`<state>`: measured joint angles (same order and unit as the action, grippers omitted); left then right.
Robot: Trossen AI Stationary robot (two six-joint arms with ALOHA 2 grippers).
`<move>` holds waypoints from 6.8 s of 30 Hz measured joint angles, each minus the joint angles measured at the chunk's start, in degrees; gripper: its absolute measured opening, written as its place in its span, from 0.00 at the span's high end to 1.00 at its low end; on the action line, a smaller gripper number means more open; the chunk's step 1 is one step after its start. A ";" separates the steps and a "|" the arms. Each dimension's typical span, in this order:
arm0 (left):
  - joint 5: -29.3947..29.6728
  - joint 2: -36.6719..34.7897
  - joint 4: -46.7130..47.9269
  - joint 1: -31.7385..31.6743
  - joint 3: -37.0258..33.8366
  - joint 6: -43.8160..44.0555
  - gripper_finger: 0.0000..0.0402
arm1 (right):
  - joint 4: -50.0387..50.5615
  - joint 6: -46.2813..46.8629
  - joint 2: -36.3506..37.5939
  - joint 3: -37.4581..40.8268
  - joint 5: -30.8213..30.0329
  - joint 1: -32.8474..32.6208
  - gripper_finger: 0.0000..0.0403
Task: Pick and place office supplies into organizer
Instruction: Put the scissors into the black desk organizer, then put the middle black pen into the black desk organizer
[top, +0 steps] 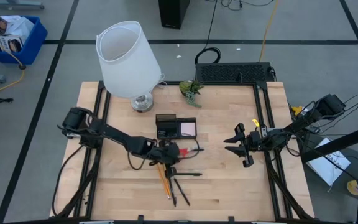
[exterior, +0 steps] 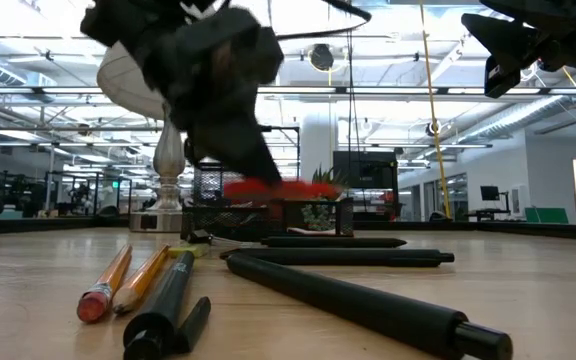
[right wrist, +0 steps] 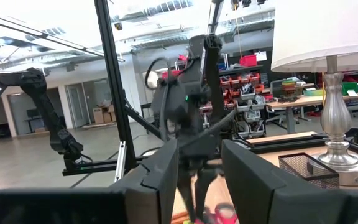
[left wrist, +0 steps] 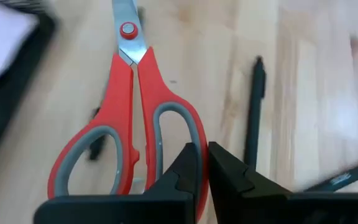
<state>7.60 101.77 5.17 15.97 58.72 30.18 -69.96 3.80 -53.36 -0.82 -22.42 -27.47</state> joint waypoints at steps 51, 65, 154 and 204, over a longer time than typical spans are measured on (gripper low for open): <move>-24.54 6.07 83.90 -25.86 56.75 17.67 0.92 | 0.40 0.00 -0.01 0.00 0.00 0.00 0.71; -27.05 7.04 84.93 -26.00 60.92 19.01 0.92 | 0.40 -0.01 0.00 0.00 0.00 -0.02 0.71; 3.07 6.92 51.75 -1.20 45.75 -1.08 0.83 | 0.40 -0.01 -0.01 0.01 -0.02 -0.01 0.71; 1.28 23.22 -22.44 3.53 14.23 -24.03 0.48 | 2.77 0.01 0.02 0.00 0.00 -0.02 0.71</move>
<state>8.88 124.99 -17.28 19.51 72.95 6.15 -67.18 3.81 -53.34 -0.82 -22.41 -27.48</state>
